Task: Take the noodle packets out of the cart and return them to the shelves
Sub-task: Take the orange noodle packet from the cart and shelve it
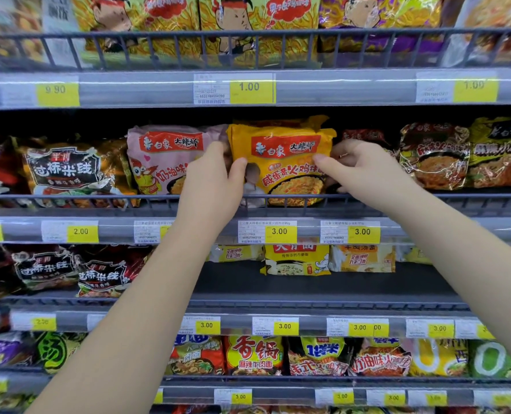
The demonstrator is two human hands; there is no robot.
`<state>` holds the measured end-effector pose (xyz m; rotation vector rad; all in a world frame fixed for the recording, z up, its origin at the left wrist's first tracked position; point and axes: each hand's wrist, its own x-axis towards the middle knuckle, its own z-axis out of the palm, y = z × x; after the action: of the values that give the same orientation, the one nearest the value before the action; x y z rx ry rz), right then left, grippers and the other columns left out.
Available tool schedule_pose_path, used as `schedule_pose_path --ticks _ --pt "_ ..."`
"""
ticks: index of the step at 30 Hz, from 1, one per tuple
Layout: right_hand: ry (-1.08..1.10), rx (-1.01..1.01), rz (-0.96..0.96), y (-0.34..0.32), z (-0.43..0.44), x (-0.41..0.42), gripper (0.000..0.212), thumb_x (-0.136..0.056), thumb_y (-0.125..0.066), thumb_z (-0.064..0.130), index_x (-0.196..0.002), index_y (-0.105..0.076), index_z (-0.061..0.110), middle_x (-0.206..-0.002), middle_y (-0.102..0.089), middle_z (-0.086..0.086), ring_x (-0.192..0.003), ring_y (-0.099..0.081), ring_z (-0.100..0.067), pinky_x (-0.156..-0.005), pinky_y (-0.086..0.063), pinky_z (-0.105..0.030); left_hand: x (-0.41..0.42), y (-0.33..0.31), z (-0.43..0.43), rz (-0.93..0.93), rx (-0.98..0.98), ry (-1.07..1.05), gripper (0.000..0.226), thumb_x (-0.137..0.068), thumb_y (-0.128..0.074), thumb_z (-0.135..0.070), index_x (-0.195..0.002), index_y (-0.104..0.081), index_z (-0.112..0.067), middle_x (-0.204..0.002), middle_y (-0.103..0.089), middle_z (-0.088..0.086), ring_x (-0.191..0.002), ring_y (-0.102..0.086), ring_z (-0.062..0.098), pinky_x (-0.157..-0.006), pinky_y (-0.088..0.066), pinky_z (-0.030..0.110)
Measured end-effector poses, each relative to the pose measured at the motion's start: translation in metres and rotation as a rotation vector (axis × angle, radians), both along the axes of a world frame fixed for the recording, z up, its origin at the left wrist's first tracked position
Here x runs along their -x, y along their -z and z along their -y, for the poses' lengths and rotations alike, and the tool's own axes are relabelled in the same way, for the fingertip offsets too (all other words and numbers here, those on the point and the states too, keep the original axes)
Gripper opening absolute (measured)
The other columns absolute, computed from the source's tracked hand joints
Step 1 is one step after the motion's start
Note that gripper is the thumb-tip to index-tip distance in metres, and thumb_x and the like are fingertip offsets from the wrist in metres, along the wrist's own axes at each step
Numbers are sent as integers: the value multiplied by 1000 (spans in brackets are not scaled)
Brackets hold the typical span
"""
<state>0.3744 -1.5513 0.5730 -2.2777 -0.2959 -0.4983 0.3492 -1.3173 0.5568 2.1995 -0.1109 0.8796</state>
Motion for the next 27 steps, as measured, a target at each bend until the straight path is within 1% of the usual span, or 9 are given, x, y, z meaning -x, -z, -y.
schedule_pose_path --ticks 2,4,6,9,13,17,20,23,27 --pt "30 -22 6 -1 -3 -5 47 -92 -60 67 -121 -61 31 -110 -74 3 -99 -71 -17 -92 -60 -44 -6 -4 1 -15 24 -14 28 -103 -58 -29 -123 -55 -10 -106 -70 3 -90 -62 18 -72 -42 28" --pt "58 -43 6 -1 -6 -12 50 -91 -60 68 -123 -63 30 -107 -74 1 -95 -72 -20 -89 -61 -45 -10 -5 1 -33 24 -25 35 -99 -65 -25 -127 -51 -10 -108 -70 4 -93 -65 21 -68 -45 28" --pt "82 -52 7 -2 -7 -17 41 -92 -60 64 -115 -63 30 -96 -76 -1 -86 -74 -21 -84 -63 -45 -14 -3 2 -52 4 -24 41 -94 -70 -22 -128 -49 -11 -108 -70 5 -95 -68 23 -70 -52 31" --pt "119 -77 7 -5 -8 -21 34 -97 -61 52 -113 -67 23 -81 -77 -4 -73 -75 -17 -75 -65 -39 -18 2 3 -65 -30 -12 39 -93 -71 -29 -125 -52 -16 -103 -71 5 -92 -71 23 -82 -60 45" --pt "133 -80 13 -3 -9 -23 32 -99 -59 50 -115 -67 24 -79 -76 -4 -67 -72 -15 -64 -60 -30 -18 5 3 -68 -61 -20 38 -97 -68 -33 -126 -55 -14 -99 -72 6 -86 -71 22 -80 -61 46" --pt "123 -48 24 -2 -9 -23 34 -101 -56 50 -114 -69 22 -85 -76 -3 -67 -71 -14 -66 -59 -30 -17 5 2 -55 -79 -27 40 -97 -67 -33 -130 -55 -13 -101 -72 6 -88 -71 21 -81 -61 46" --pt "103 -42 7 0 -7 -21 38 -100 -56 54 -119 -66 23 -102 -73 -2 -80 -73 -21 -79 -61 -38 -16 4 2 -69 -71 -22 41 -97 -67 -33 -130 -54 -13 -103 -72 6 -90 -71 22 -83 -60 47" --pt "76 -32 -39 1 -3 -16 48 -94 -61 61 -128 -61 27 -106 -67 7 -89 -71 -16 -75 -58 -32 -14 4 2 -86 -66 -18 41 -97 -67 -31 -130 -53 -12 -104 -71 6 -91 -70 22 -84 -60 47" --pt "31 -20 -73 2 3 -15 66 -85 -68 68 -135 -58 27 -116 -68 8 -104 -68 -14 -93 -59 -40 -11 4 3 -79 -73 -23 39 -96 -67 -34 -127 -53 -12 -105 -71 6 -92 -70 21 -83 -60 47"
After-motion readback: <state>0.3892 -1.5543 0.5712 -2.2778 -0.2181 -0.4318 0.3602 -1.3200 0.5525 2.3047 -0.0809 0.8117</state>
